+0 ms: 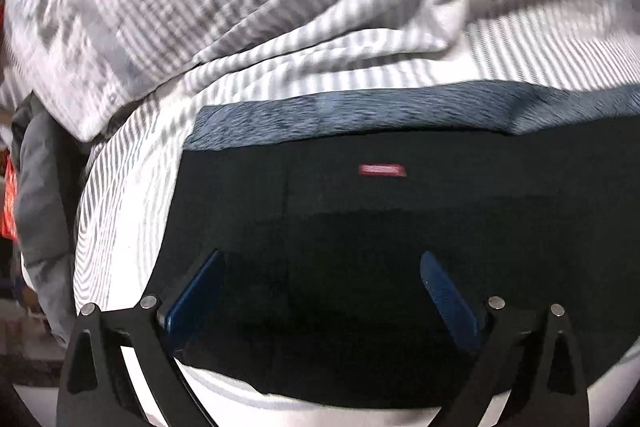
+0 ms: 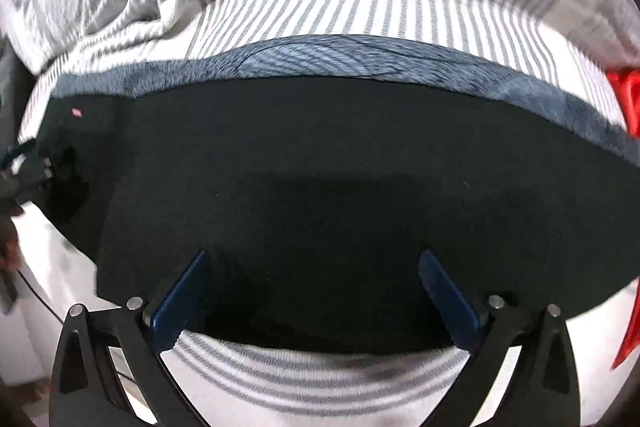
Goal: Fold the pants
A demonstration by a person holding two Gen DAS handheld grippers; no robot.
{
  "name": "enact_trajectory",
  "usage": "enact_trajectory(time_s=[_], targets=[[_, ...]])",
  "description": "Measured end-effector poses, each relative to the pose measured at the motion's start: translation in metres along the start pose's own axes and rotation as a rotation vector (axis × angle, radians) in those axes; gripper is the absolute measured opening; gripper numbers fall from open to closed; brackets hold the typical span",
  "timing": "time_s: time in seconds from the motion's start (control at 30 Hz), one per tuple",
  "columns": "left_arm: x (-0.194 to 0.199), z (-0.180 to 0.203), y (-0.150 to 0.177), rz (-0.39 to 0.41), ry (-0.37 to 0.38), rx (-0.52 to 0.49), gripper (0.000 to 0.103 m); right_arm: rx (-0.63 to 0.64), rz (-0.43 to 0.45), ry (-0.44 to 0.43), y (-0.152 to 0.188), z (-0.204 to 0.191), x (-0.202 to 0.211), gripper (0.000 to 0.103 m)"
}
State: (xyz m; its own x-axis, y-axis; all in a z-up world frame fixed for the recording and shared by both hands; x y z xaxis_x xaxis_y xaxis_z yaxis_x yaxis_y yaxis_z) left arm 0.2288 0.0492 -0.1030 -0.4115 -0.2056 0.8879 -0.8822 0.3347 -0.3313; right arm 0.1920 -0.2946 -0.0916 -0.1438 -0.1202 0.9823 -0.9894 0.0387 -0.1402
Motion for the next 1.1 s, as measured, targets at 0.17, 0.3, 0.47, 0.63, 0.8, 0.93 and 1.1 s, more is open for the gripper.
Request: enact_trajectory(time_s=[0.17, 0.3, 0.47, 0.63, 0.8, 0.93, 1.1], targets=[[0.033, 0.026, -0.003, -0.002, 0.039, -0.018, 0.099, -0.09, 0.005, -0.025, 0.011, 0.026, 0.024, 0.103], [0.064, 0.05, -0.011, 0.004, 0.09, -0.008, 0.099, -0.18, 0.001, -0.058, 0.025, 0.048, 0.038, 0.103], [0.089, 0.087, -0.02, 0.005, 0.149, -0.014, 0.099, -0.251, 0.011, -0.05, 0.044, 0.08, 0.057, 0.103], [0.098, 0.124, -0.028, -0.004, 0.179, -0.047, 0.099, -0.256, 0.052, 0.001, 0.039, 0.103, 0.068, 0.103], [0.109, 0.155, -0.032, -0.009, 0.216, -0.037, 0.099, -0.205, 0.071, 0.089, 0.031, 0.124, 0.061, 0.103], [0.116, 0.178, -0.035, -0.01, 0.232, -0.057, 0.099, -0.178, 0.051, 0.115, 0.026, 0.133, 0.044, 0.103], [0.121, 0.203, -0.042, -0.012, 0.254, -0.069, 0.099, -0.19, 0.046, 0.099, 0.031, 0.137, 0.035, 0.103]])
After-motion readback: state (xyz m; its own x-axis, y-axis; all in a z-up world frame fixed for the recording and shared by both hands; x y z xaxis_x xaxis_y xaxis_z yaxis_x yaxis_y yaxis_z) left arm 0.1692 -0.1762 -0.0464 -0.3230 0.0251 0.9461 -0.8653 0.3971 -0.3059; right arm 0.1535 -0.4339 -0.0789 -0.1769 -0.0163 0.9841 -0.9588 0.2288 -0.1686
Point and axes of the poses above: each gripper's, at about its wrist camera, not at the fingertips, and x roughly against the way its jaws point, z to its right, y to its underside, the point moved 5 cm from there along -x, roughly the way its jaws point, and after that the axes turned 5 degrees about z, right-handed, at the moved point
